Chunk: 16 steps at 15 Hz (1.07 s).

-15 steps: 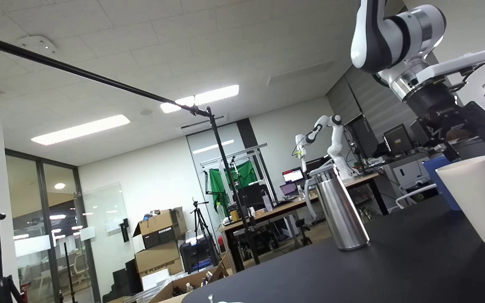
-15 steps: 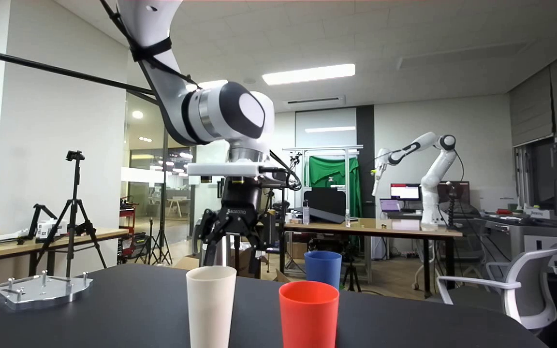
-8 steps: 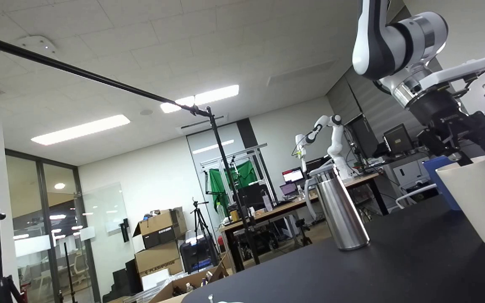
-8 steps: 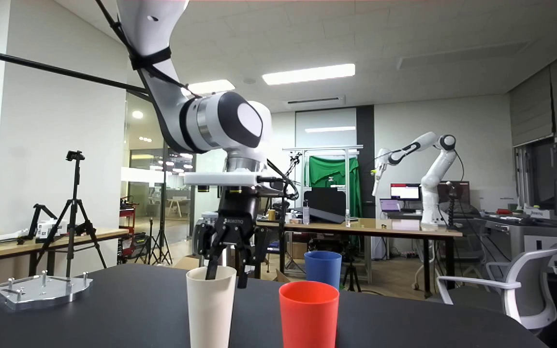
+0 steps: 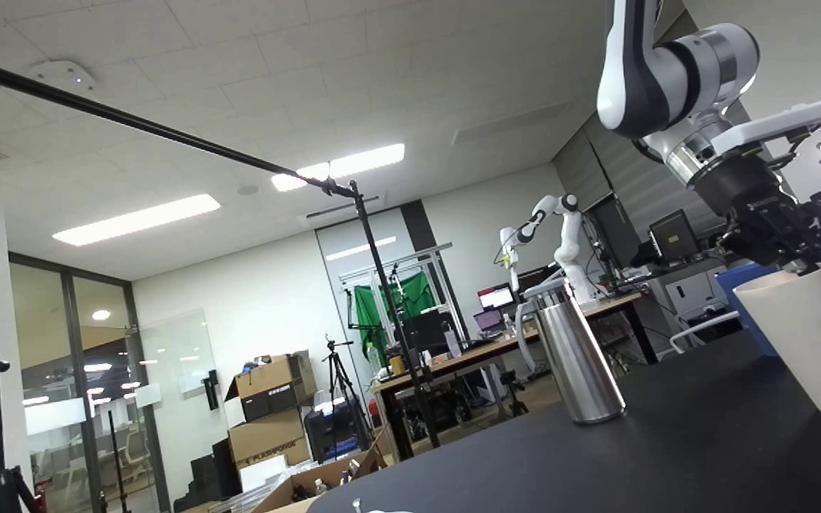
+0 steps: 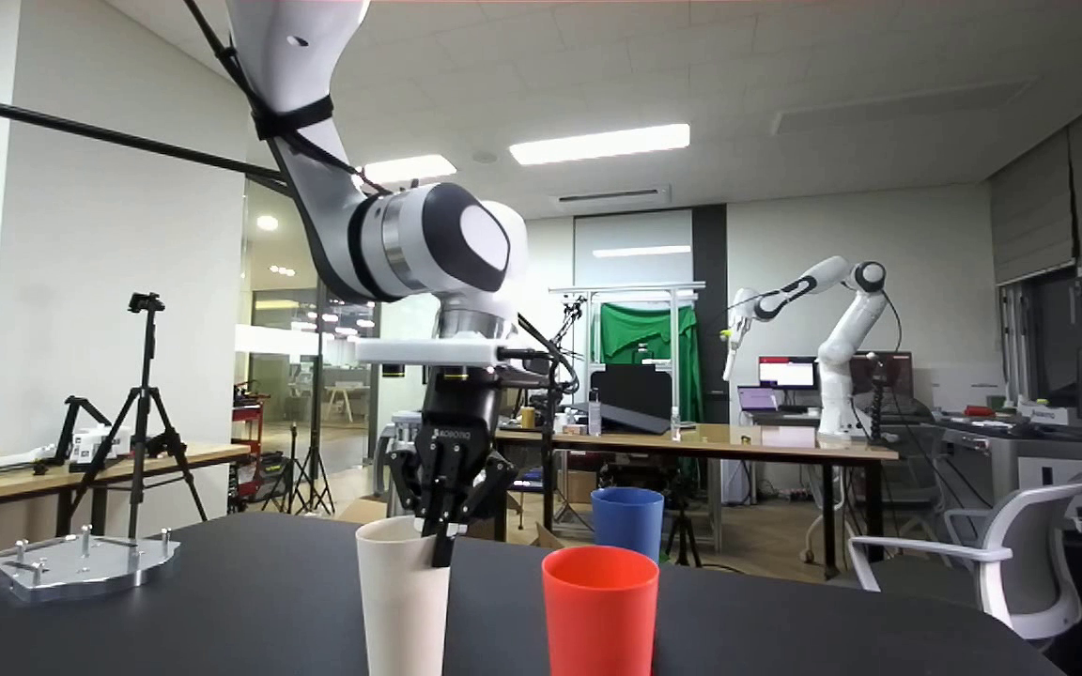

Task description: Stack up the cups

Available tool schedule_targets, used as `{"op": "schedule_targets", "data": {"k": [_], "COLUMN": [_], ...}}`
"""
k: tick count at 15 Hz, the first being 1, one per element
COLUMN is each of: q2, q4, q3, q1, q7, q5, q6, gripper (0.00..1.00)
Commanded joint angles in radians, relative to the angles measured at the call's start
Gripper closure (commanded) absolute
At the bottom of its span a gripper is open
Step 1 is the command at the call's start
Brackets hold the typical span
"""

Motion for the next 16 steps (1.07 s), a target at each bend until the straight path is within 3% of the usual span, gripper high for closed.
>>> {"op": "schedule_targets", "data": {"k": [1, 6, 16], "q2": [-0.005, -0.042, -0.07], "q4": [0.028, 0.11, 0.349], "q3": [-0.007, -0.023, -0.077], "q1": [-0.013, -0.038, -0.109], "q7": [0.027, 0.017, -0.014], "q5": [0.006, 0.015, 0.074], "q6": [-0.026, -0.076, -0.343], "gripper": [1.0, 0.99, 0.99]}}
